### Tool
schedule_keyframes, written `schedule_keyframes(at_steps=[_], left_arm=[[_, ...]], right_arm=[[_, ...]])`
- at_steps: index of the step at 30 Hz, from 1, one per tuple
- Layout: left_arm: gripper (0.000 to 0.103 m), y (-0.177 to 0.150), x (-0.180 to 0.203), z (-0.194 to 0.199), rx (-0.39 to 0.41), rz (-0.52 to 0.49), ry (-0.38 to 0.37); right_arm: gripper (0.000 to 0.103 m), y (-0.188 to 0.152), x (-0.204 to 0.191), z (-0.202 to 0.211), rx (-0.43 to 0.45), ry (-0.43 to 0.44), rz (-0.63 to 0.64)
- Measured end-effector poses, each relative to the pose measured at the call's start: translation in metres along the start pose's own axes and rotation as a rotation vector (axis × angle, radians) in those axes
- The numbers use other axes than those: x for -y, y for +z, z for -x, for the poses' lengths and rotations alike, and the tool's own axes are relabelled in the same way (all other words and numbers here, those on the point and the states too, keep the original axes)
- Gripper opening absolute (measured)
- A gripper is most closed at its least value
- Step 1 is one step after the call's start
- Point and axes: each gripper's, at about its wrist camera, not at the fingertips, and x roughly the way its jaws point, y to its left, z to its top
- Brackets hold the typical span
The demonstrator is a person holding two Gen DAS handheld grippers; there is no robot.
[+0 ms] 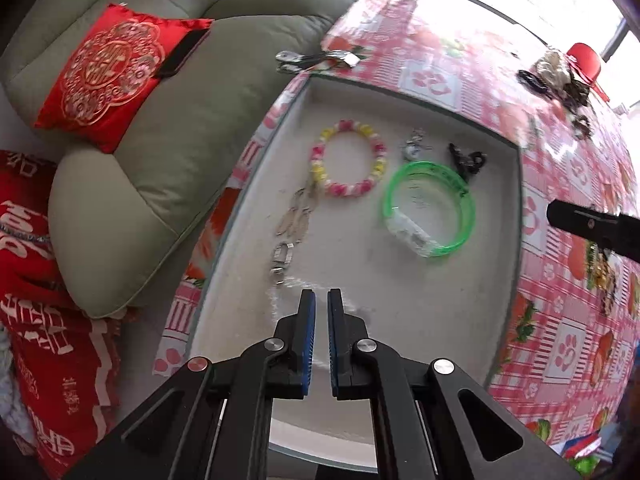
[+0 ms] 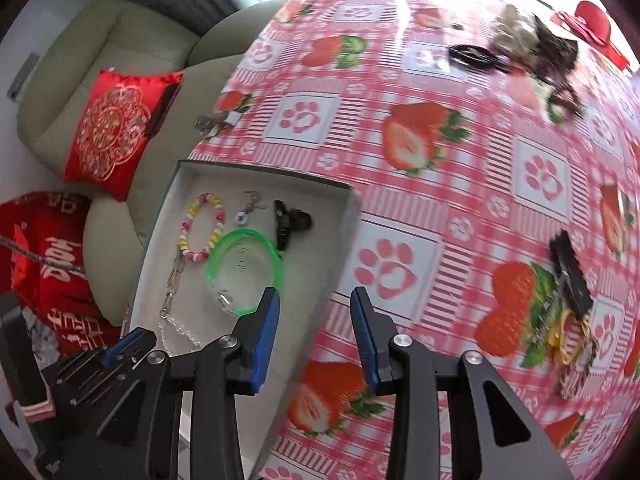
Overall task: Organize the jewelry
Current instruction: 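Move both tools back over the remaining items on the tablecloth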
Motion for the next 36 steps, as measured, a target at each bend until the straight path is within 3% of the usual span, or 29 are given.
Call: schedule_keyframes(at_steps=[7, 8, 9, 10, 12, 14, 22, 36], left_arm=[[0.013, 0.012, 0.036, 0.012, 0.019, -0.084, -0.038], [0.025, 0.014, 0.042, 0.012, 0.019, -0.096, -0.043], [0.085, 0.016, 0.049, 0.012, 0.016, -0.107, -0.047], [0.103, 0.017, 0.054, 0.013, 0.015, -0.11, -0.037], [0.103, 0.018, 0.07, 0.021, 0.07, -0.146, -0.021], [0.103, 0.02, 0.083, 0.022, 0.075, -0.187, -0.031], [0.103, 0.024, 0.147, 0.029, 0.095, -0.303, -0.075], [0.103, 0.026, 0.239, 0.001, 0.019, -0.427, -0.115]], right_arm=[[0.048, -0.018, 0.045, 0.018, 0.015, -0.034, -0.092], [0.049, -0.02, 0.053, 0.021, 0.016, -0.043, -0.107], [0.05, -0.023, 0.061, 0.025, 0.017, -0.052, -0.123], [0.051, -0.027, 0.073, 0.029, 0.018, -0.064, -0.149], [0.053, -0.033, 0.089, 0.034, 0.02, -0.076, -0.183], [0.054, -0.041, 0.109, 0.042, 0.024, -0.096, -0.223], [0.081, -0.07, 0.168, 0.064, 0.037, -0.155, -0.338], [0.083, -0.099, 0.232, 0.073, 0.014, -0.221, -0.44]])
